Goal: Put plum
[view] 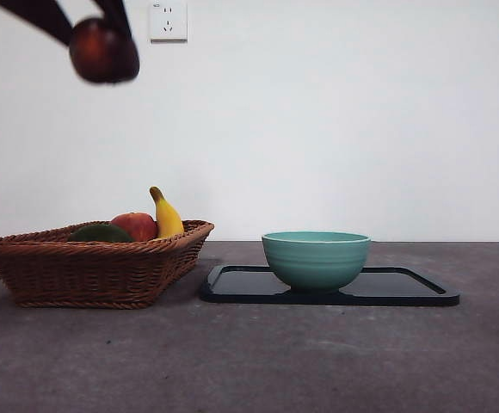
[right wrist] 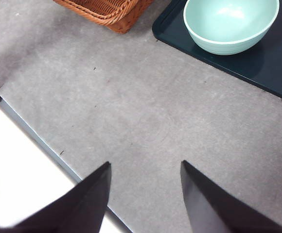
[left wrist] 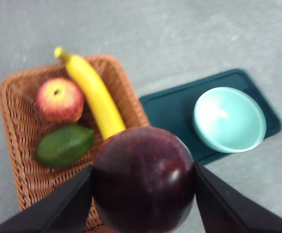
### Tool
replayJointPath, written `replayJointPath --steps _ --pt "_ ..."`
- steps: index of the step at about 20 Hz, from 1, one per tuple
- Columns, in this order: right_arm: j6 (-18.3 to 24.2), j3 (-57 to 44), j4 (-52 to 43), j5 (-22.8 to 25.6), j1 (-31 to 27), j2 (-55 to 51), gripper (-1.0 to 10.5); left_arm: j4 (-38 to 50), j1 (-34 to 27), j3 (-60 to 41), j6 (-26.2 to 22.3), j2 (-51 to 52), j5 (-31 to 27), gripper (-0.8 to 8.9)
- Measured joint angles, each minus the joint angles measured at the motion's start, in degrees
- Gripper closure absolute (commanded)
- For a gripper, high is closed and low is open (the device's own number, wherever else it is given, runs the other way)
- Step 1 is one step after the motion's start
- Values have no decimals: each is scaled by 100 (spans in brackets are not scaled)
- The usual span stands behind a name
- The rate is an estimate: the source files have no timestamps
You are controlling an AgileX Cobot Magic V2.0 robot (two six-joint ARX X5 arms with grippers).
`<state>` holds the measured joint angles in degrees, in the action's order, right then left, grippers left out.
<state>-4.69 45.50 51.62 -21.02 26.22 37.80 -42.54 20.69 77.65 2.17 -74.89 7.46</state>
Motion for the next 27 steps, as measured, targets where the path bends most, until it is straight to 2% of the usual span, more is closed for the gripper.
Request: replayJointPath --steps 7,10,18,25,27 --pt "0 0 0 0 0 0 719 1923 -280 -2076 0 70 -37 570" --pt "0 0 0 0 0 0 719 2553 -415 -2605 -26 -44 -153 570" --pt "0 0 0 0 0 0 719 3493 -492 -2719 -236 -1226 -162 570" --pt "0 0 0 0 0 0 719 3604 -492 -2721 -348 -1443 -162 561" --pt "0 0 0 0 0 0 719 3536 -492 -2721 -404 -1443 -162 453"
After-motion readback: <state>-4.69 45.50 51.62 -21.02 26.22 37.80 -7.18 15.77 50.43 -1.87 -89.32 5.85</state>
